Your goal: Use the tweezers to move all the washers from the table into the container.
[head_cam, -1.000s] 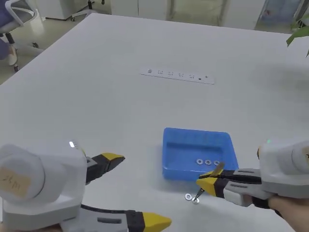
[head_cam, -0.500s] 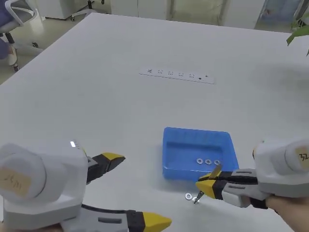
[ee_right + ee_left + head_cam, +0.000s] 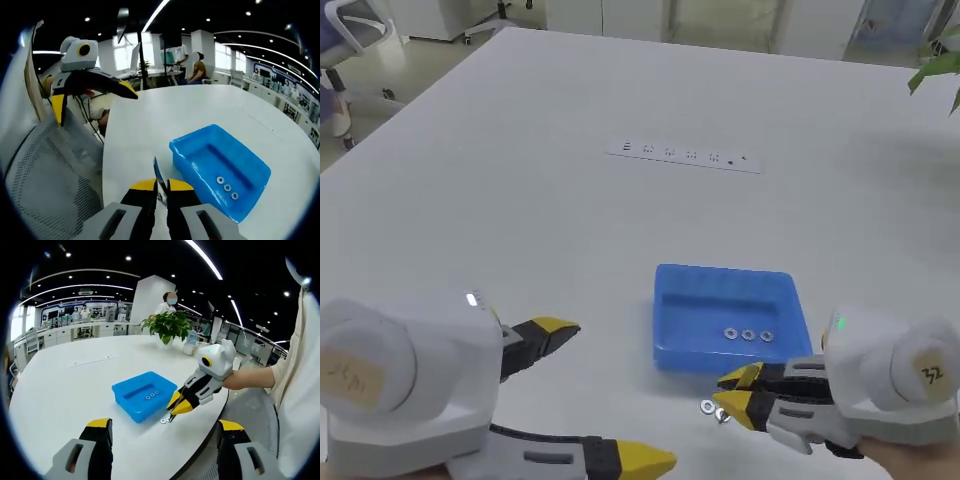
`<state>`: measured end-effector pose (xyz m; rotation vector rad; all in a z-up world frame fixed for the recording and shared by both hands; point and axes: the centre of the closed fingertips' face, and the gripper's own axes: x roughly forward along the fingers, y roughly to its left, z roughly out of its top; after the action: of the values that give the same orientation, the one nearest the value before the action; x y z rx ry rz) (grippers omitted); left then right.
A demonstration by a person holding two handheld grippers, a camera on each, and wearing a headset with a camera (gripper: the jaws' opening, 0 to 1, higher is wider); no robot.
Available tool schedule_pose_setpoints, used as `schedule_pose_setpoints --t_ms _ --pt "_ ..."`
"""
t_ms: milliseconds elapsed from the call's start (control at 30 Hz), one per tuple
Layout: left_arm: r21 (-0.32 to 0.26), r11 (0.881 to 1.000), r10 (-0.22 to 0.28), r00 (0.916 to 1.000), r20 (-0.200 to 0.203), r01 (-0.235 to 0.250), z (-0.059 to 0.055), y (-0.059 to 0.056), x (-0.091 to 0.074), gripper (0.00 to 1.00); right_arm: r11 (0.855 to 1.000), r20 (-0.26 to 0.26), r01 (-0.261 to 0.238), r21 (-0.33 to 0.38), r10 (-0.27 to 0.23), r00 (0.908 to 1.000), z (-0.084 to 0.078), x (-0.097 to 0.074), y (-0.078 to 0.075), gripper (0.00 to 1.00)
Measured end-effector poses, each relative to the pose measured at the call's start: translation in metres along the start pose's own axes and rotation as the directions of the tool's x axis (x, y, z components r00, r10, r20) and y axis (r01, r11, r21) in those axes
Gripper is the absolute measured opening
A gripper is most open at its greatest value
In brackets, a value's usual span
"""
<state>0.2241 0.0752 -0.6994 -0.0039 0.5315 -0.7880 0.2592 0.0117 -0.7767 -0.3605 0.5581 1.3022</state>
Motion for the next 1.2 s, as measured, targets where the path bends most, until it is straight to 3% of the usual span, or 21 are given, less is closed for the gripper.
schedule_pose_setpoints --t_ms 100,267,400,567,733,1000,1200 --pt "-0.008 1.0 -0.004 1.0 0.005 0.004 0.0 -0.001 0.0 0.87 0.999 0.023 0.03 -0.016 -0.03 0.9993 0.001 0.0 -0.002 0.02" --pt "-0.015 1.0 -0.004 0.9998 0.017 0.004 0.003 0.0 -0.002 0.88 0.995 0.023 0.083 0.056 -0.085 0.9961 0.0 -0.005 -0.013 0.02" --pt "-0.021 1.0 0.003 0.9997 0.023 -0.002 0.003 0.003 -0.003 0.88 0.987 0.097 0.062 0.145 -0.076 0.9924 0.016 -0.014 -0.015 0.02" --pt "-0.022 1.0 0.004 0.9998 0.02 -0.003 0.001 0.004 -0.003 0.88 0.985 0.133 0.058 0.161 -0.08 0.9878 0.035 -0.027 -0.019 0.02" --pt "-0.018 1.0 -0.001 0.9998 0.018 0.002 0.002 0.002 -0.002 0.87 0.982 0.204 0.049 0.183 -0.087 0.9751 0.059 -0.035 -0.027 0.02" --pt "-0.017 1.0 0.0 0.9998 0.021 0.0 0.003 0.002 -0.003 0.87 0.974 0.252 0.038 0.225 -0.096 0.963 0.076 -0.032 -0.053 0.02" --pt "-0.02 1.0 0.008 0.9998 0.018 -0.007 0.002 0.004 -0.005 0.87 0.947 0.241 0.064 0.315 -0.145 0.9597 0.073 -0.024 -0.082 0.02"
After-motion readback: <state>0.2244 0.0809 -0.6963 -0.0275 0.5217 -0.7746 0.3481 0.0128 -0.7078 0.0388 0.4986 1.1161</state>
